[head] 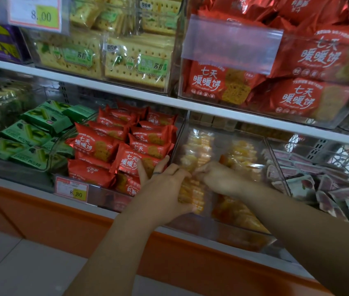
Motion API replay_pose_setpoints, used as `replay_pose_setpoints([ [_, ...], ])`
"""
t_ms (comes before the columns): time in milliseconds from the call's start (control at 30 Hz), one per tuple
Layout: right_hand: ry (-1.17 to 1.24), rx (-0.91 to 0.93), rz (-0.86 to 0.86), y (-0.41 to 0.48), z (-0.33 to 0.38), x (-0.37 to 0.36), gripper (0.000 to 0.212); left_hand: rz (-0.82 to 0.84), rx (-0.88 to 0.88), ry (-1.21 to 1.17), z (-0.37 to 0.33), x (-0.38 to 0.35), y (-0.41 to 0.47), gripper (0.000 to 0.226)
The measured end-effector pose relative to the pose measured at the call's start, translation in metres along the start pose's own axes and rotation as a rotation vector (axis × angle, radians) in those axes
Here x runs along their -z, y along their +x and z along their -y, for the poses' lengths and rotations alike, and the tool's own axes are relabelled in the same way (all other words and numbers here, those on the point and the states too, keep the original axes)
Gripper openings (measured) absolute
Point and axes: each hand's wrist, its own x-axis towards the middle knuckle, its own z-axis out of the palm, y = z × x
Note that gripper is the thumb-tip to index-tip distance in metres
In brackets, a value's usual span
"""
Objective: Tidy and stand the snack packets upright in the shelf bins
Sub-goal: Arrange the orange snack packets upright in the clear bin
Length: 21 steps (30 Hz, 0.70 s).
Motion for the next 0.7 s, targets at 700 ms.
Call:
replay_pose_setpoints([
  [700, 0.913, -0.343, -0.23, -0.007, 0.009, 0.005, 0.035, 0.042, -0.012, -0.012, 0.002, 0.001, 0.0, 0.073],
])
